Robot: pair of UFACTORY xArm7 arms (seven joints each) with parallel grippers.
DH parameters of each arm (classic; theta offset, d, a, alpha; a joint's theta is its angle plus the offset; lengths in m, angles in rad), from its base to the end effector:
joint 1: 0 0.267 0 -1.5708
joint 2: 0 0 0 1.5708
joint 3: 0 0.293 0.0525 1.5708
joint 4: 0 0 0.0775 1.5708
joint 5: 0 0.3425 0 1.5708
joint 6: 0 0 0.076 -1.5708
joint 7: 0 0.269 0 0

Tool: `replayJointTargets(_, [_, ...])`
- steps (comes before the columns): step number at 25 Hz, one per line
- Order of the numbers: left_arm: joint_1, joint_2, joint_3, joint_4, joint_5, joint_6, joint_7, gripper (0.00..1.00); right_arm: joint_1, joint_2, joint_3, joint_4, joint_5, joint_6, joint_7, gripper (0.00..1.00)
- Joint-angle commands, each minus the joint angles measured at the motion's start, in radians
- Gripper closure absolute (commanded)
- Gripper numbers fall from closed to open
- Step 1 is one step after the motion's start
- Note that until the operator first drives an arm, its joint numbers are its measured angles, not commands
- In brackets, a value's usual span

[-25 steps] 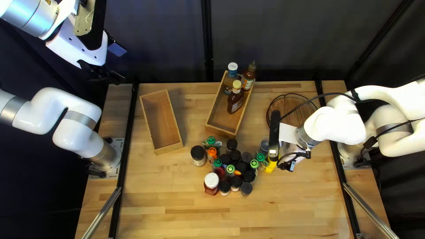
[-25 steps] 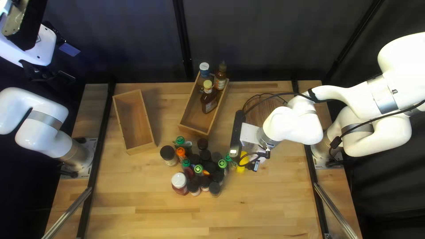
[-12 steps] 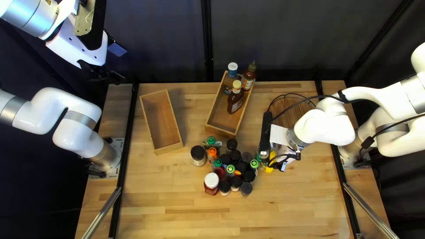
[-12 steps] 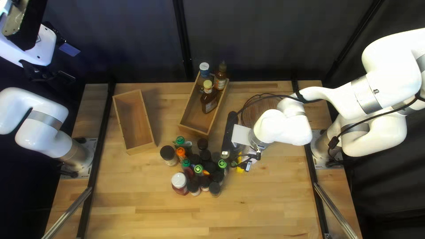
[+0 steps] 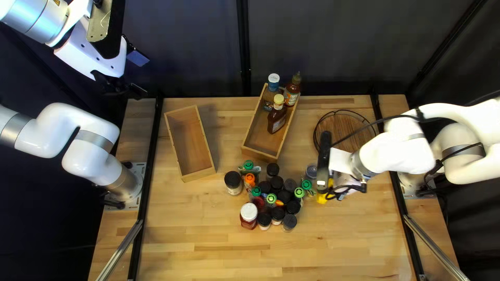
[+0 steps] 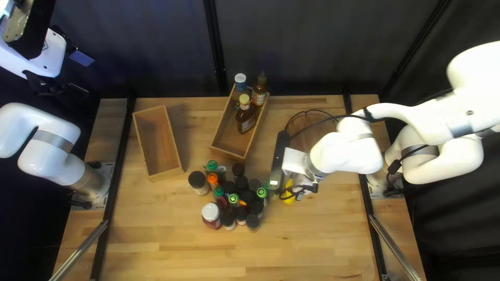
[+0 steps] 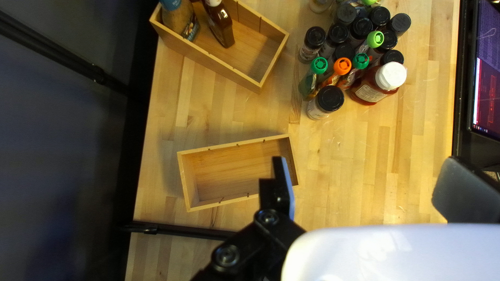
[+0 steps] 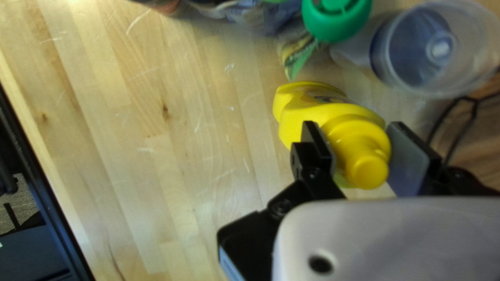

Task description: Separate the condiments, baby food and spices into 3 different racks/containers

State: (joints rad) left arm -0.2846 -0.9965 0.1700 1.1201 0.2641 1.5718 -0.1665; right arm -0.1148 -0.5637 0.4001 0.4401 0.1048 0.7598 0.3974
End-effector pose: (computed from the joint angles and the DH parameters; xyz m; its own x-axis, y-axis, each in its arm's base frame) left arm 0.2524 0.0599 0.5174 0.8543 0.0744 0.5144 0.0863 -0.9963 0.0006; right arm 0.3465 0.0734 0.1684 0.9480 -0.2034 0.2449 -0.2172 -0.9757 0.0303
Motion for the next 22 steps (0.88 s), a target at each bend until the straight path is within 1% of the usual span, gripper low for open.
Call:
replayJointTargets(1, [0.000,0.000,0.000,0.000,0.000,0.000,0.000,0.00,0.001,-0.096,-0.027,0.085,-0.018,0.177,-0.013,1.00])
replayJointTargets(2, [0.000,0.000,0.000,0.000,0.000,0.000,0.000,0.00,-0.006,-0.121,-0.043,0.116,-0.030,0.233,-0.026,1.00])
replayJointTargets(3, [0.000,0.000,0.000,0.000,0.000,0.000,0.000,0.00,-0.011,-0.134,-0.052,0.138,-0.039,0.267,-0.035,1.00])
replayJointTargets(6, [0.000,0.000,0.000,0.000,0.000,0.000,0.000,0.00,-0.039,-0.173,-0.099,0.245,-0.087,0.400,-0.084,1.00])
replayJointTargets(8, [0.000,0.000,0.000,0.000,0.000,0.000,0.000,0.00,-0.057,-0.172,-0.127,0.308,-0.116,0.450,-0.120,1.00])
replayJointTargets(10, [0.000,0.000,0.000,0.000,0.000,0.000,0.000,0.00,-0.088,-0.122,-0.171,0.414,-0.158,0.489,-0.182,1.00])
replayJointTargets(13, [0.000,0.000,0.000,0.000,0.000,0.000,0.000,0.00,-0.121,-0.016,-0.213,0.521,-0.195,0.474,-0.249,1.00])
replayJointTargets(17, [0.000,0.000,0.000,0.000,0.000,0.000,0.000,0.00,-0.151,0.177,-0.275,0.672,-0.211,0.418,-0.352,1.00])
replayJointTargets(18, [0.000,0.000,0.000,0.000,0.000,0.000,0.000,0.00,-0.156,0.212,-0.284,0.700,-0.211,0.408,-0.369,1.00])
replayJointTargets(22, [0.000,0.000,0.000,0.000,0.000,0.000,0.000,0.00,-0.172,0.420,-0.305,0.885,-0.211,0.372,-0.437,1.00])
